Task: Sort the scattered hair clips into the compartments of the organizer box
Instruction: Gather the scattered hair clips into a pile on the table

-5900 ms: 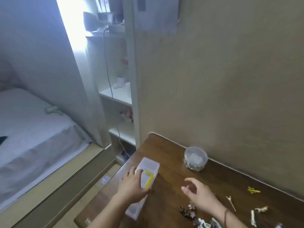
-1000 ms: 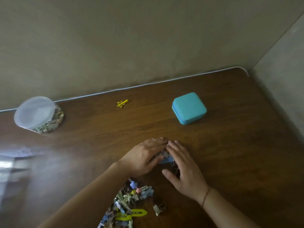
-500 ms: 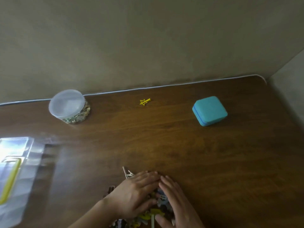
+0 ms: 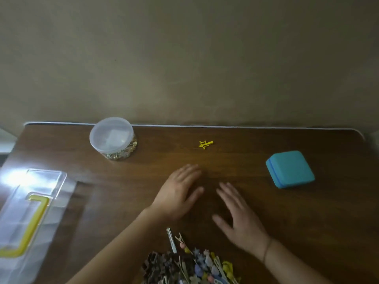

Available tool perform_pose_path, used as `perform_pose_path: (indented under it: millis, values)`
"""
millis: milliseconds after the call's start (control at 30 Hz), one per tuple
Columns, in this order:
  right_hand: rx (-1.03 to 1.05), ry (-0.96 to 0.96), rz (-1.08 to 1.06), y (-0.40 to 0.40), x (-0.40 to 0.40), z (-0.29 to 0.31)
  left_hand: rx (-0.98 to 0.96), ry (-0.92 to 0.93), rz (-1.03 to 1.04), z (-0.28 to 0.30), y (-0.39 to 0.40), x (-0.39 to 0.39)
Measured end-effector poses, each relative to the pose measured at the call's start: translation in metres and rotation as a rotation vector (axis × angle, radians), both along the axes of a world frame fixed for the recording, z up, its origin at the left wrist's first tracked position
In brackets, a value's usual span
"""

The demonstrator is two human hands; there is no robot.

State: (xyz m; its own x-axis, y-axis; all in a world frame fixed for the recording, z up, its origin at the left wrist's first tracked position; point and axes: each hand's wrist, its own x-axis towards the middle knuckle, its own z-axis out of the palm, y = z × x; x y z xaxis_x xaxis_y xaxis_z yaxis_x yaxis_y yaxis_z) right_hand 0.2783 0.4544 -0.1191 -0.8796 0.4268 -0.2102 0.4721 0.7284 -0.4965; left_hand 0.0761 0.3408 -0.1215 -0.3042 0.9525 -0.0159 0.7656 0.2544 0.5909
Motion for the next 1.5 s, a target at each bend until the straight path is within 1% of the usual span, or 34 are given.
perform_pose_path:
  millis: [67,133,233,333,400,467,567,633,767,900,1033,1267,1500]
  values:
    - [0.067,-0.037,-0.009,0.032,-0.041,-0.002,-0.066,0.032,0.084,-0.006,0.032,-0.016]
    - [0.148,-0.046,-0.026,0.06,-0.081,-0.002,-0.124,0.087,0.1,-0.012,0.059,-0.029]
    - [0.192,-0.033,-0.02,0.089,-0.126,-0.002,-0.188,0.142,0.065,-0.017,0.086,-0.044]
    - [0.191,-0.135,0.043,0.099,-0.138,-0.004,-0.23,0.185,0.008,-0.02,0.089,-0.051]
    - [0.206,-0.12,0.094,0.096,-0.128,-0.006,-0.216,0.239,-0.032,-0.02,0.078,-0.05]
    - [0.186,-0.082,0.138,0.084,-0.11,-0.006,-0.181,0.255,-0.084,-0.017,0.058,-0.045]
    - [0.118,-0.018,0.18,0.056,-0.077,-0.009,-0.073,0.189,-0.146,-0.012,0.016,-0.03]
    - [0.086,0.021,0.229,0.031,-0.052,-0.01,-0.04,0.135,-0.158,-0.01,-0.017,-0.016]
    - [0.069,0.004,0.319,-0.023,-0.008,-0.014,-0.031,0.03,-0.073,-0.013,-0.087,0.012]
    - [0.018,0.034,0.319,-0.068,0.023,-0.014,-0.056,0.012,-0.009,-0.019,-0.135,0.043]
    - [-0.025,0.049,0.271,-0.101,0.046,-0.012,-0.048,0.023,-0.052,-0.025,-0.154,0.067]
    - [0.065,-0.019,0.249,-0.122,0.059,-0.009,-0.046,0.035,-0.189,-0.024,-0.158,0.083]
    - [0.075,-0.045,0.267,-0.138,0.075,-0.012,-0.019,-0.015,-0.189,-0.028,-0.174,0.101]
